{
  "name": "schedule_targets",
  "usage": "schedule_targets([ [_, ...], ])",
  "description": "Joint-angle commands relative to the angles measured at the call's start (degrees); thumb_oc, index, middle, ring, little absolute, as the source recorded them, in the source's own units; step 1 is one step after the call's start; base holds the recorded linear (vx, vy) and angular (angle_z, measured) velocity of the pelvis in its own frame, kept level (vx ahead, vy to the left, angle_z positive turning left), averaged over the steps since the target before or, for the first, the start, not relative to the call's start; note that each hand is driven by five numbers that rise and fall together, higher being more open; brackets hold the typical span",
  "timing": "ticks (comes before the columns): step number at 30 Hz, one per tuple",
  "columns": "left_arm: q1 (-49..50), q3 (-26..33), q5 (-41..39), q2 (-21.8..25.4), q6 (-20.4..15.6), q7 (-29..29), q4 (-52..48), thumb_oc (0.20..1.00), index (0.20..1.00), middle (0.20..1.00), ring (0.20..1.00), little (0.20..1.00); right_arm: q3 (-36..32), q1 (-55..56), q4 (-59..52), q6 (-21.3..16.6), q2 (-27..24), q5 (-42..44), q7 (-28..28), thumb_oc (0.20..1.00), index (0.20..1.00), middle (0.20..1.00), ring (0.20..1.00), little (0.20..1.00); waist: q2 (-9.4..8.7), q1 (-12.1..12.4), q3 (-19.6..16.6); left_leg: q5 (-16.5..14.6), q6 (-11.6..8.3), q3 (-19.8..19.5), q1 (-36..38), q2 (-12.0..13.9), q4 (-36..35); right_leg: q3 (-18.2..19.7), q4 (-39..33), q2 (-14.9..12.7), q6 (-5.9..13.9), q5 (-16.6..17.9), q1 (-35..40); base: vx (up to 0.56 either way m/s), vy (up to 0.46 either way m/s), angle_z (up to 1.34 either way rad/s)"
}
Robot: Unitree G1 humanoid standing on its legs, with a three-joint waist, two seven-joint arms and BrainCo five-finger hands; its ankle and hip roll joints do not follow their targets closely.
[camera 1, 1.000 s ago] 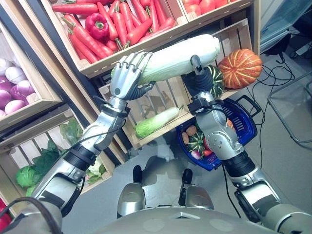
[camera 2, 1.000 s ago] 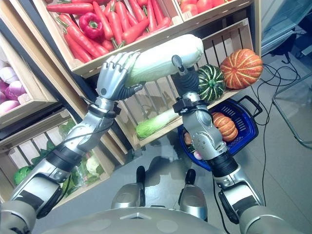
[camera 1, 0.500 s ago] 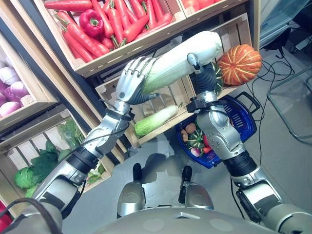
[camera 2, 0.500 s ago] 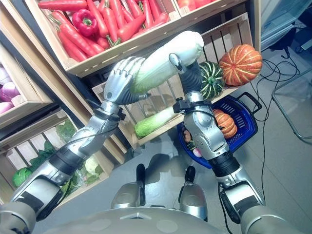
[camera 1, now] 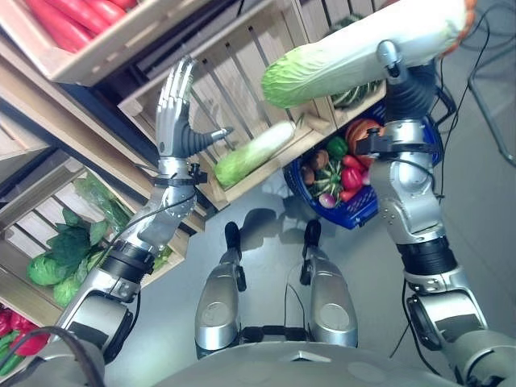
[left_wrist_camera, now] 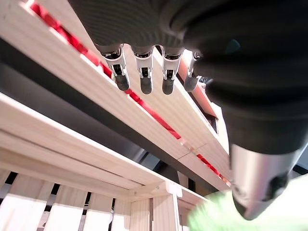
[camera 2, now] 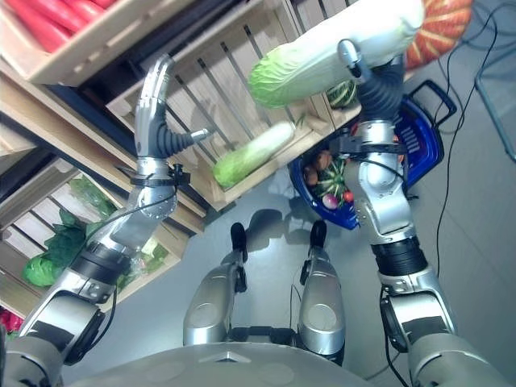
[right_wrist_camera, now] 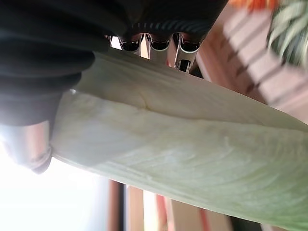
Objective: Pick up fruits and vegetables into the basket
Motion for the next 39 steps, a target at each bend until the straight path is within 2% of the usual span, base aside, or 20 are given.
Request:
schedule_targets([
  [1,-1.54,3.0,-0.07,1.79,-3.94,3.47,-0.72,1.0,1.0,1.0,1.0,1.0,-3.24,-1.27,-6.54,-7.21,-0.08,-4.58,-3.57,0.2,0.2,0.2,0.2,0.2,-2.1,-2.33,-2.14,-2.91,-0.86,0.57,-2.8,0.89,6.33,2.53,4.6,-2.78,2.17,-0.69,-1.5,-0.06,-0.044,-0.16],
  [6,-2.34,4.83,0.15,2.93,-3.28,4.25,-0.54,1.0,1.0,1.0,1.0,1.0,-6.37,0.97,-5.15,-7.06,-2.12,-8.68,-7.86,0.2,0.2,0.2,0.2,0.2,-1.78,-3.52,-0.26,-2.51,-1.01,1.23,-5.34,0.81,7.15,3.4,6.05,-2.45,2.15,-0.45,-4.94,-0.07,-0.023,-0.11],
  [11,-3.42,5.71,-0.32,3.96,-2.57,5.19,-0.45,1.0,1.0,1.0,1.0,1.0,-8.53,3.09,-3.22,-4.69,-4.09,-13.85,-14.66,0.2,0.2,0.2,0.2,0.2,-1.03,-4.84,0.16,-2.2,-1.18,2.25,-9.35,0.79,8.16,4.54,7.65,-2.29,2.27,-0.35,-9.92,-0.04,0.0,-0.12],
  [16,-6.42,4.53,-1.63,4.31,-0.87,4.84,-0.13,1.0,1.0,1.0,1.0,1.0,-9.25,3.15,1.65,0.49,-5.71,-16.2,-23.0,0.2,0.2,0.2,0.2,0.2,0.62,-6.04,0.16,-1.59,-1.45,3.18,-15.09,0.61,9.63,5.99,9.74,-2.06,2.22,-0.28,-16.57,-0.04,-0.002,-0.11],
  [17,-6.65,4.51,-1.68,4.29,-0.85,4.84,-0.05,1.0,1.0,1.0,1.0,1.0,-9.25,2.94,1.79,0.45,-5.81,-16.16,-23.07,0.2,0.2,0.2,0.2,0.2,0.67,-6.0,0.16,-1.6,-1.45,3.18,-15.34,0.62,9.77,6.03,9.9,-2.06,2.21,-0.29,-16.85,-0.03,-0.001,-0.06],
  [19,-8.58,3.18,-3.82,4.2,-0.51,3.72,1.13,1.0,1.0,1.0,1.0,1.0,-9.33,1.42,5.18,4.1,-7.28,-16.22,-25.66,0.2,0.2,0.2,0.2,0.2,1.75,-6.16,0.16,-1.36,-1.63,3.47,-18.03,0.61,10.66,6.38,11.02,-2.11,2.15,-0.45,-19.76,0.0,0.0,0.0],
  [22,-10.64,2.01,-5.76,3.78,-0.1,2.74,2.7,1.0,1.0,1.0,1.0,1.0,-9.03,-0.91,8.41,6.56,-8.43,-14.9,-25.98,0.2,0.2,0.2,0.2,0.2,2.71,-6.04,0.16,-1.06,-1.84,3.64,-20.46,0.57,11.36,6.68,11.96,-2.09,2.05,-0.53,-22.4,0.0,0.0,0.0],
  [25,-13.67,0.07,-9.8,3.0,-0.92,2.14,5.77,1.0,1.0,1.0,1.0,1.0,-7.27,-5.99,16.29,9.55,-10.5,-11.47,-23.96,0.2,0.2,0.2,0.2,0.2,4.08,-5.45,0.16,-0.55,-2.01,3.66,-23.99,0.52,12.27,7.06,13.04,-2.0,1.81,-0.53,-26.08,-0.02,-0.024,-0.02],
  [28,-16.31,-1.16,-11.26,2.91,-2.27,2.31,8.05,1.0,1.0,1.0,1.0,1.0,-4.84,-11.1,24.37,9.43,-11.89,-6.0,-20.28,0.2,0.2,0.2,0.2,0.2,4.85,-4.66,0.16,-0.33,-2.16,3.75,-26.96,0.63,13.41,7.07,14.0,-1.97,1.56,-0.47,-29.03,-0.02,-0.041,0.01],
  [34,-21.47,-3.96,-12.47,3.73,-3.25,1.07,10.81,1.0,1.0,1.0,1.0,1.0,0.62,-21.06,40.98,5.78,-11.87,8.8,-10.09,0.2,0.2,0.2,0.2,0.2,5.88,-2.57,0.16,-1.1,-2.08,2.47,-32.96,0.31,16.88,6.57,17.28,-1.88,1.12,-1.51,-34.45,0.0,-0.071,0.07],
  [35,-21.77,-3.95,-12.51,3.83,-3.32,1.07,10.89,1.0,1.0,1.0,1.0,1.0,0.75,-21.57,41.47,5.57,-11.89,9.11,-9.81,0.2,0.2,0.2,0.2,0.2,5.91,-2.52,0.16,-0.69,-2.0,2.46,-33.48,0.31,16.83,6.57,17.12,-1.85,1.04,-1.04,-34.92,0.02,-0.07,0.09],
  [39,-24.42,-7.01,-13.23,4.65,-3.11,0.5,11.91,1.0,1.0,1.0,1.0,1.0,4.4,-27.03,51.6,3.01,-11.02,18.06,-1.6,0.2,0.2,0.2,0.2,0.2,6.62,-0.91,0.16,-1.59,-1.49,1.11,-36.94,0.06,19.45,6.26,20.23,-1.71,0.76,-2.37,-38.24,0.03,-0.07,0.15],
])
